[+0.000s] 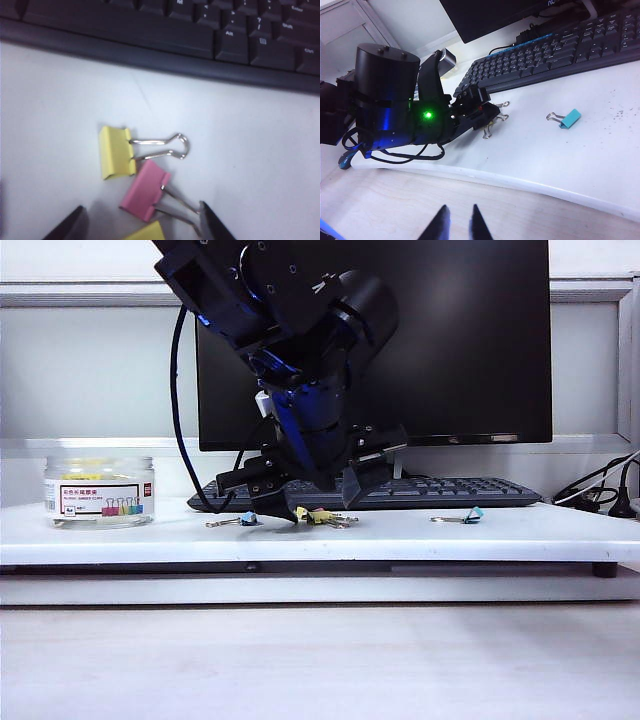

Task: Pick up the clips with the largest number of clips of the same color on the table and place them in a round transparent plastic box.

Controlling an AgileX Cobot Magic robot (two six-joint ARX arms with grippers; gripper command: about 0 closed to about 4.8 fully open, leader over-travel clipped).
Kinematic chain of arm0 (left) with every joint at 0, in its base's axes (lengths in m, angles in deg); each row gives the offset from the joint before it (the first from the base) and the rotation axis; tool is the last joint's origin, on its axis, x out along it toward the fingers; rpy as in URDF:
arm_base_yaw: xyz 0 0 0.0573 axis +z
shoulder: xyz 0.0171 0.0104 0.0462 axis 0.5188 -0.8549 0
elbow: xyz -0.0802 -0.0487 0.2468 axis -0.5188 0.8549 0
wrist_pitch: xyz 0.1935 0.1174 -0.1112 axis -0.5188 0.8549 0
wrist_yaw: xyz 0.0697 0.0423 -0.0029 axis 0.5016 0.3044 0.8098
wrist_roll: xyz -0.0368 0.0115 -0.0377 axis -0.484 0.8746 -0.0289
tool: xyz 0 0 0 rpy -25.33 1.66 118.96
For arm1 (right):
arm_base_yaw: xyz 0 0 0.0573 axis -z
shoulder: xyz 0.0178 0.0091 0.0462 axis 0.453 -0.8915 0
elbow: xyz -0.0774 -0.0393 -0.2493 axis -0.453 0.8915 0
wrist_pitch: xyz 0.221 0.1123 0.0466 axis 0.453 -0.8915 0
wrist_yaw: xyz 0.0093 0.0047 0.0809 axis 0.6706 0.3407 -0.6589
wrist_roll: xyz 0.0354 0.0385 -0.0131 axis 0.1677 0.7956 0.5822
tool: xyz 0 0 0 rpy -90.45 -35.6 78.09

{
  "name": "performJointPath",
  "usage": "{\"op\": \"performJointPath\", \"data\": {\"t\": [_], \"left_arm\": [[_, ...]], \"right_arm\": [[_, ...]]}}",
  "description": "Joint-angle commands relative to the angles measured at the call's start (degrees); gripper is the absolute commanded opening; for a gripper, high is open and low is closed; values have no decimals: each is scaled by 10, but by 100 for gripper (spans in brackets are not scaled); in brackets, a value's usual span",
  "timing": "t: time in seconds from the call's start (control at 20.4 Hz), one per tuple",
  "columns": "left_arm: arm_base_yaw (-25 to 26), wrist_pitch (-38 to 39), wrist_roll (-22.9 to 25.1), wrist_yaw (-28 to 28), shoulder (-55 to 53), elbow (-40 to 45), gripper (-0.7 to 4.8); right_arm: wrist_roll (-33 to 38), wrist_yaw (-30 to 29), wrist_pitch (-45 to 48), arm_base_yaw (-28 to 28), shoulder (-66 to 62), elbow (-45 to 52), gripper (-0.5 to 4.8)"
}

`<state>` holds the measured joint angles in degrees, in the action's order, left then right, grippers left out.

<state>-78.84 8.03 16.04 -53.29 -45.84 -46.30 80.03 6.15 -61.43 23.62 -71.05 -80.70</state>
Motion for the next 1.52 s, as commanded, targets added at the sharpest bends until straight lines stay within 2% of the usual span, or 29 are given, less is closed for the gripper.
{"op": "performJointPath", "data": {"t": [0.05,0.25,0.34,0.59,0.69,0.83,1.03,1.18,1.52], "left_arm": [[-1,60,13,-4,-8,4,300],[-1,75,13,-4,-8,4,253],[-1,76,19,-5,-8,4,250],[-1,70,17,-26,-21,4,260],[-1,70,16,-33,-31,4,280],[-2,70,-9,-40,-35,4,280],[-1,93,1,-39,-35,4,279],[0,108,33,-30,-35,4,278],[-1,128,74,-17,-35,4,278]], "right_arm": [[0,0,12,0,1,-2,63],[0,2,13,0,1,-2,63],[0,2,13,0,1,-2,63],[0,2,13,0,1,-2,63],[0,2,13,0,1,-2,63],[0,2,13,0,1,-2,63],[0,2,15,0,1,-2,63],[0,2,23,0,1,-2,63],[0,2,25,0,1,-2,63]]}}
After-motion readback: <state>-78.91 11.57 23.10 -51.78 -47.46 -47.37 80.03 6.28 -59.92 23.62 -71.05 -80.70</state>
